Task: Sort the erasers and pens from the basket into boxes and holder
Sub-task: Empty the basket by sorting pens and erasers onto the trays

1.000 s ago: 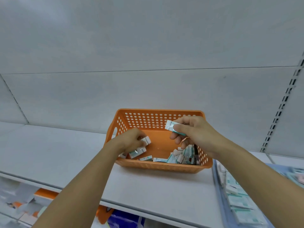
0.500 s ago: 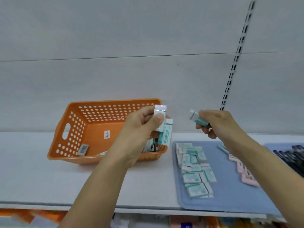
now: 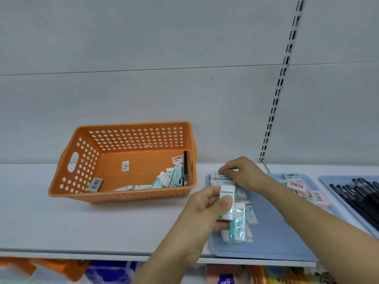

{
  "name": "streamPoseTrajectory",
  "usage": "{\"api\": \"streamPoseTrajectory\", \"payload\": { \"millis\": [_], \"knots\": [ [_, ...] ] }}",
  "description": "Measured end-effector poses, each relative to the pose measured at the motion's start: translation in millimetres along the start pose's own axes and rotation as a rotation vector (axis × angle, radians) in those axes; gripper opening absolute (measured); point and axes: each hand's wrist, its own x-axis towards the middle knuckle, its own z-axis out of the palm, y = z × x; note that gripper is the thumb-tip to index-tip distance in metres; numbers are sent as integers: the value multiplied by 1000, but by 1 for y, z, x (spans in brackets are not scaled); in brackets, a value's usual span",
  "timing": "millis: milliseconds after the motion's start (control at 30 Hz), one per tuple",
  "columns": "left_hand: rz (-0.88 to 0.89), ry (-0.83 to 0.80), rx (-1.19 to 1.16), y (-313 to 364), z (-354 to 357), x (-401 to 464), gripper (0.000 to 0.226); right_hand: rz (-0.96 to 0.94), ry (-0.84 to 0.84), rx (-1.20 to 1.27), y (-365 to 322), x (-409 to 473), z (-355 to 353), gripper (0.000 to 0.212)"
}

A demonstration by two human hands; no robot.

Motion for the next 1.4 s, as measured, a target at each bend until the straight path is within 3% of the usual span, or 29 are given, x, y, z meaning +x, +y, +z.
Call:
{"api": "streamPoseTrajectory", "payload": {
  "millis": [67, 167, 233, 333, 467, 567, 733, 833, 933, 1133, 1300, 1400],
  "knots": [
    [-44, 23, -74, -6, 3, 3, 21, -16, 40, -20, -4, -5, -8, 21],
    [-94, 99, -234, -9, 8, 11, 22, -34, 173, 161, -23, -24, -23, 19],
    [-100, 163, -342, -9, 12, 19, 22, 35, 50, 349, -40, -47, -34, 25],
    [-57, 226, -473, -10, 19, 26, 23, 56, -235, 351, -51, -75, -42, 22],
    [-9, 251, -495, -13, 24, 26, 22, 76, -177, 353, -43, -85, -46, 13],
    [85, 278, -267, -18, 16, 19, 14, 124, -43, 420, -34, -90, -50, 5],
    [219, 111, 629, -33, -5, 13, 21, 274, 136, 505, -18, -101, -51, 10],
    [289, 92, 916, -39, -3, 17, 24, 324, 142, 543, -17, -107, -50, 8],
    [410, 92, 1094, -38, -2, 19, 22, 328, 135, 559, -15, -111, -48, 9],
    [432, 18, 1223, -49, -13, 7, 58, 289, 76, 579, -12, -111, -44, 20],
    [482, -21, 1228, -51, -20, 9, 51, 260, 41, 511, -20, -110, -29, 11],
    [483, -34, 1214, -51, -22, 8, 48, 255, -19, 352, -21, -110, -22, 9]
  ]
}}
